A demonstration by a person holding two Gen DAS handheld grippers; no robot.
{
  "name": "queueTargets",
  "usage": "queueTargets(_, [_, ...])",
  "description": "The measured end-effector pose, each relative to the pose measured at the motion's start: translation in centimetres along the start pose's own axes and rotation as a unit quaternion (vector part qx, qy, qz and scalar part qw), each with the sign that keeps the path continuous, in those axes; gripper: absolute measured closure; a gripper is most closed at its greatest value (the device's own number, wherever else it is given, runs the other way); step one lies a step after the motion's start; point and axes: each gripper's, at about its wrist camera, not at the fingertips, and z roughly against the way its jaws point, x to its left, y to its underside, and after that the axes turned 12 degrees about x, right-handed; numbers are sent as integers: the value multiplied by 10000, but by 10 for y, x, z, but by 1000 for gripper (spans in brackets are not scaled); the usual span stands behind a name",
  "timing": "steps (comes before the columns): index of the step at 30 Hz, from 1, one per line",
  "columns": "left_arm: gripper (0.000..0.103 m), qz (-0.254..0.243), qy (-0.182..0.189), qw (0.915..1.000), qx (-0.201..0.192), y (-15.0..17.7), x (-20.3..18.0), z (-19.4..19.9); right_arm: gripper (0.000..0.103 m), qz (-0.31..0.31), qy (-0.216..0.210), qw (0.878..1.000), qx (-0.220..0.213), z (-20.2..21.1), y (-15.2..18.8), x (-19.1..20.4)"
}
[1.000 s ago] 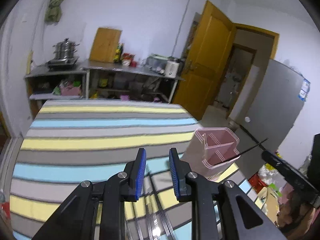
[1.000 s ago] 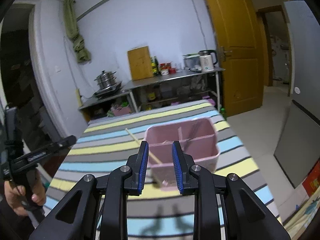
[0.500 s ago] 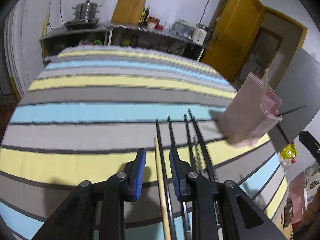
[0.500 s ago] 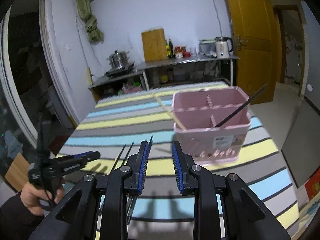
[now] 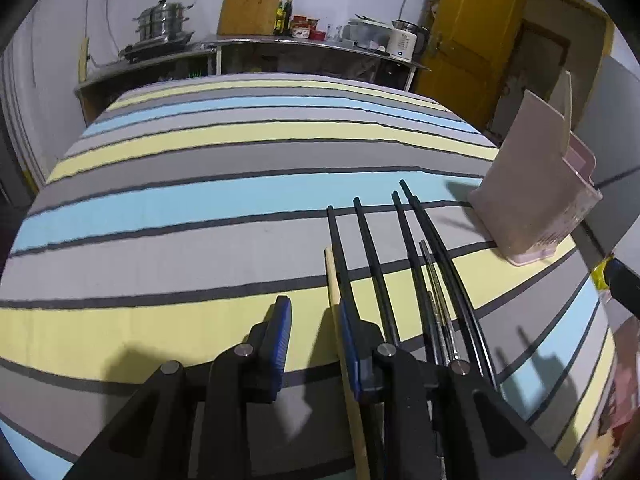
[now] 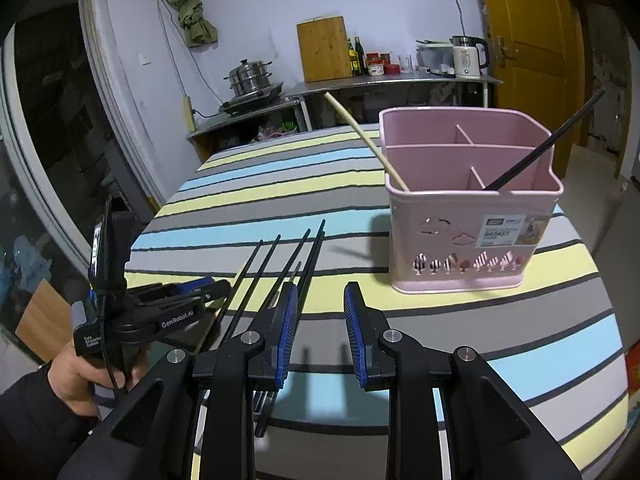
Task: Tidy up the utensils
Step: 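Grasp another light wooden chopstick from the row with the left tool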
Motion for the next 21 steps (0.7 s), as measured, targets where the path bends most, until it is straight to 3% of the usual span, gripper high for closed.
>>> queueTargets(10, [76,-399,-562,9976,27,-8,-17,-9,78,-18,-38,9999,114,-6,2,0])
queueTargets(12, [92,-346,-585,9977,41,-9,-12,-8,78,-6,-43,9999,157,-8,2,1])
queueTargets(16, [97,48,-246,9996,96,-10,10,-3,78,54,-56,9996,261,-16,4,7])
queueTargets(21, [97,341,-183,9992,88,2,34,7,78,93,-87,9990,427,-32,5,13])
